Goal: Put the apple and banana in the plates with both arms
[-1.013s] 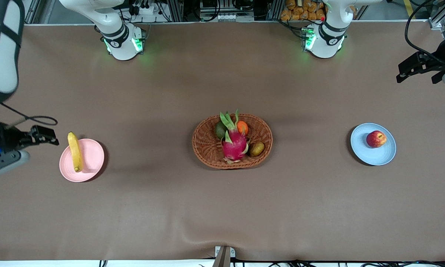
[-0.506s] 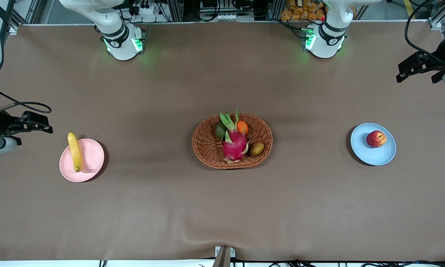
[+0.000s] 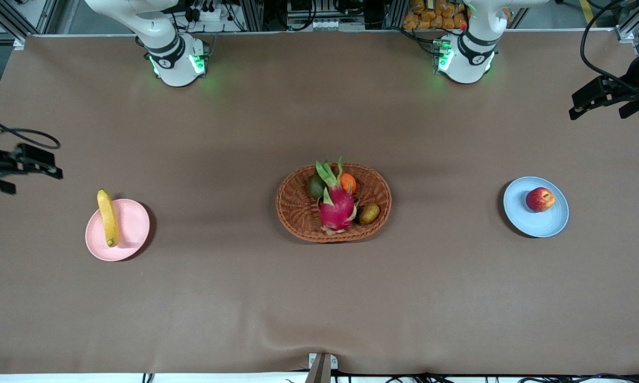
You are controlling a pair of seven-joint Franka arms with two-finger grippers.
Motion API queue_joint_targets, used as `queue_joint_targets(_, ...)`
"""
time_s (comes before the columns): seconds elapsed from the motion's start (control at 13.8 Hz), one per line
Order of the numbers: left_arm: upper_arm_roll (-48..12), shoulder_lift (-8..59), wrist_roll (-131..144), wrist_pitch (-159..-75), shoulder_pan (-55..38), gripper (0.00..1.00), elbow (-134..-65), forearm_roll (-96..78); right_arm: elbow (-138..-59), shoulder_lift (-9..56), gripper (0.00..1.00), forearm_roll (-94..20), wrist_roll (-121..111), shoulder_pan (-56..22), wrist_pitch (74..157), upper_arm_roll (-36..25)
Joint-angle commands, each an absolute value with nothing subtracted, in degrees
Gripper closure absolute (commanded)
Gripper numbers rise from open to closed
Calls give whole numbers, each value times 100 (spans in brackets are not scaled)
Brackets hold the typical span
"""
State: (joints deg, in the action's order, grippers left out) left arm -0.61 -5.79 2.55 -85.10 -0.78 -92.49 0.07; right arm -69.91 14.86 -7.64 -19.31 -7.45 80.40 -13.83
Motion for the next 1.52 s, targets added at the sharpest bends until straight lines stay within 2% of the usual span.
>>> queue_joint_targets(0.0, -35, -536, 316, -8561, -132, 0, -9159, 35, -7646, 714, 0, -765, -1329, -686, 7876, -1310)
queue_joint_targets(0.43, -44, -492, 308, -8561, -149, 0, -9158, 35, -9043, -605, 0, -423, -54, -493, 7726, -1126)
queue_joint_targets(0.65, -44, -492, 316, -8561, -141, 0, -9141, 26, -9070, -712, 0, -10, 141, -211, 7769, -634)
queue_joint_targets(1.45, -44, -440, 316, -8552, -149, 0, -9132, 9, -9132, -668, 0, -9, 79, -114, 8270, -633)
